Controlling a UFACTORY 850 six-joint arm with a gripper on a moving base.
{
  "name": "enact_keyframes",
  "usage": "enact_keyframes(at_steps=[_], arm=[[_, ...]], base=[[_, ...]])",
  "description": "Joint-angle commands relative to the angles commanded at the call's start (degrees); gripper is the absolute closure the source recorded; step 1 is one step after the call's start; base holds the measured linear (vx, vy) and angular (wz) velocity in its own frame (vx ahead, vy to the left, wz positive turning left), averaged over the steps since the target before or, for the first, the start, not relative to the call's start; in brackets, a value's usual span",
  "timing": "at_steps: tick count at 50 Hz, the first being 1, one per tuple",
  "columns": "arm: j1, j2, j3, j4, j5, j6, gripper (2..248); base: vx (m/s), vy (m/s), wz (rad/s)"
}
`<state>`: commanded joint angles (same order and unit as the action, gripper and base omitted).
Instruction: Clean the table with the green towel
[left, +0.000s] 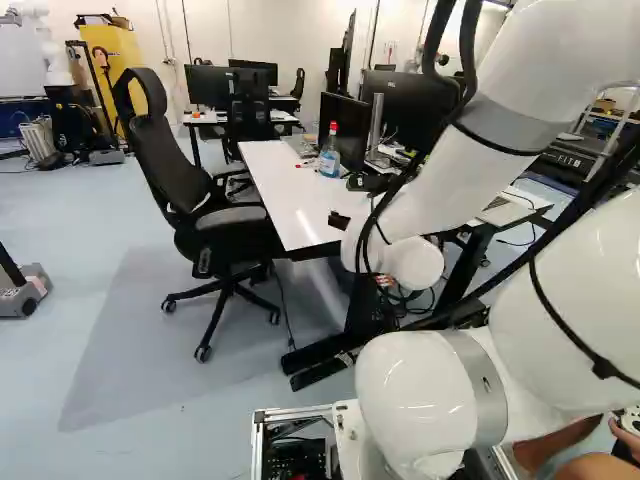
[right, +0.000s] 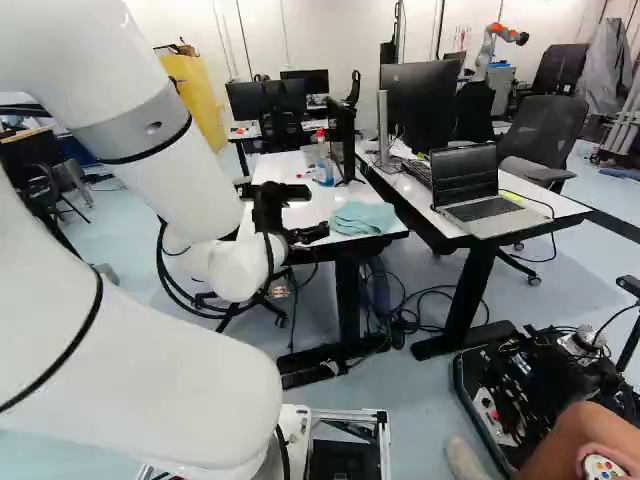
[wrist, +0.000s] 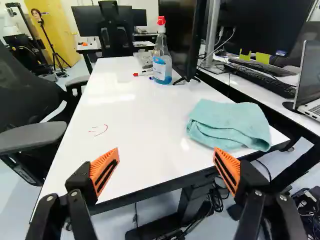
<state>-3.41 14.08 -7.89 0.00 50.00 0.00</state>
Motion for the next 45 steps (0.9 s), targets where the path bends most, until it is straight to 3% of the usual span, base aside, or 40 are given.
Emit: enact_keyframes(at_steps=[17,45], arm=[[-1.9,1.4,-1.3,0.0,-0.3,0.0,3],[-7.0,1.9,-4.8,0.0,-3.2,0.0,3]], base=[[0.000,0.000,0.000],[0.000,0.000,0.000]])
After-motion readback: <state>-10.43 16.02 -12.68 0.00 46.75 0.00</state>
